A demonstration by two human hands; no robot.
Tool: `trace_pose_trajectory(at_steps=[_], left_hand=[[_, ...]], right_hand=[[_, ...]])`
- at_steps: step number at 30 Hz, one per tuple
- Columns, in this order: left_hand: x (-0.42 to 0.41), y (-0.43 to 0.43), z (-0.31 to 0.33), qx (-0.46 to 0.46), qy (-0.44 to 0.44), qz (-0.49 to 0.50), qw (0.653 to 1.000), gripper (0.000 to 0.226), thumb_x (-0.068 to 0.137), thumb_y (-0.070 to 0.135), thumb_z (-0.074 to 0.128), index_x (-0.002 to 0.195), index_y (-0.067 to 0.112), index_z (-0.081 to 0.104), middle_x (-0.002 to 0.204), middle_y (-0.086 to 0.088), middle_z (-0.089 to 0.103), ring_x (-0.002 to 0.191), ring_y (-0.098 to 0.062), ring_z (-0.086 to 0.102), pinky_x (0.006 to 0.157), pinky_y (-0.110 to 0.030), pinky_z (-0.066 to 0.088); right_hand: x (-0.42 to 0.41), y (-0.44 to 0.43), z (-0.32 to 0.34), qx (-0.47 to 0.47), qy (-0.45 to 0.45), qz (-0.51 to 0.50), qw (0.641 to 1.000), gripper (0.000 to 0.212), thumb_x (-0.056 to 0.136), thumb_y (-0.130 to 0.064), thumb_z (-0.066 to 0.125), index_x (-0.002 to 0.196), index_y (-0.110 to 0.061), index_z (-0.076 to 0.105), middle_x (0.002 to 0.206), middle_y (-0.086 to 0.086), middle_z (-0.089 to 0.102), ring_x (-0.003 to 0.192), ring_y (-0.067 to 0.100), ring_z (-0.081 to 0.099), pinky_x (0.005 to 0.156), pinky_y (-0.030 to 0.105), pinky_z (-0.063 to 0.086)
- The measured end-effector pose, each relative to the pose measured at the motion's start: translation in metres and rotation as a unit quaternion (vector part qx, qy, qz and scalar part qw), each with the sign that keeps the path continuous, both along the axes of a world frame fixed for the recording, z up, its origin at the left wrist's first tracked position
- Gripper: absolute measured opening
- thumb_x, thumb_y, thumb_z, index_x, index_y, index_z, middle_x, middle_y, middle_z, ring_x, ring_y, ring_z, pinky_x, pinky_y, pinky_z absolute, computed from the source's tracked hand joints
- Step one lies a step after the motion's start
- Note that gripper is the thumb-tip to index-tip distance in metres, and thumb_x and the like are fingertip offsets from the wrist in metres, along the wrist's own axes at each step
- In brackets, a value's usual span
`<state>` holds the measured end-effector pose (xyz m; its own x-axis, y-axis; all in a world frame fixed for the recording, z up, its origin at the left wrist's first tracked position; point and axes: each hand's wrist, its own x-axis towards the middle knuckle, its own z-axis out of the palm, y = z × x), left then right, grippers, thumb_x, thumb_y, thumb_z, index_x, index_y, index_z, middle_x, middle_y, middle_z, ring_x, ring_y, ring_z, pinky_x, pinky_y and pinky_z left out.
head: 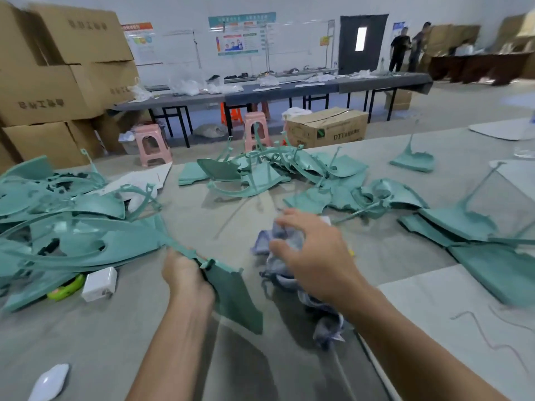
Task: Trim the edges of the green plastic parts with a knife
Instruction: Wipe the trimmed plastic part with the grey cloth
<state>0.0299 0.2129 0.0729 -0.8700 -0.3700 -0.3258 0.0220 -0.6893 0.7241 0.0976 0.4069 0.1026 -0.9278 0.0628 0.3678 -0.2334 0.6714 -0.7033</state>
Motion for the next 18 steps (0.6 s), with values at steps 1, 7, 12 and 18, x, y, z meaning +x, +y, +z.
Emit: trace_pose_trajectory(at_steps=[1,7,12,18], left_hand=[[-0.001,0.006,0.001,-0.001,-0.003,-0.018,1.000,0.023,0.097,0.020,0.048,0.080,0.023,0.064,0.068,0.004,0.064,0.057,-0.017,0.061,0.059,-0.027,0.054],[0.010,0.056,0.022,-0.054,-0.035,-0.122,0.990,0.031,0.101,0.034,0.049,0.094,0.012,0.069,0.093,-0.012,0.074,0.082,-0.031,0.070,0.066,-0.037,0.058],[0.040,0.068,0.044,-0.197,0.176,-0.475,0.839,0.036,0.101,0.033,0.052,0.128,0.015,0.068,0.130,-0.014,0.068,0.118,-0.031,0.066,0.093,-0.041,0.057],[0.109,0.165,0.057,-0.339,0.261,-0.541,0.724,0.014,0.095,0.007,0.064,0.102,0.014,0.074,0.099,-0.006,0.079,0.085,-0.023,0.076,0.067,-0.032,0.060]], right_hand=[[0.010,-0.010,0.000,-0.023,-0.059,0.085,0.994,0.067,0.078,-0.059,0.067,0.138,-0.031,0.062,0.136,-0.013,0.064,0.115,-0.009,0.055,0.104,0.014,0.041],[0.026,-0.028,-0.008,-0.101,-0.068,0.065,0.990,0.049,0.097,-0.021,0.060,0.143,-0.036,0.052,0.103,-0.013,0.067,0.082,-0.004,0.058,0.072,0.006,0.041],[0.049,0.041,0.022,-0.347,-0.088,-0.007,0.934,0.028,0.092,0.002,0.058,0.114,-0.011,0.070,0.106,0.011,0.077,0.102,0.035,0.072,0.089,0.050,0.058],[0.165,0.118,0.004,-0.591,-0.061,-0.073,0.801,0.025,0.090,0.003,0.060,0.107,-0.007,0.076,0.108,0.016,0.077,0.094,0.031,0.076,0.074,0.039,0.064]])
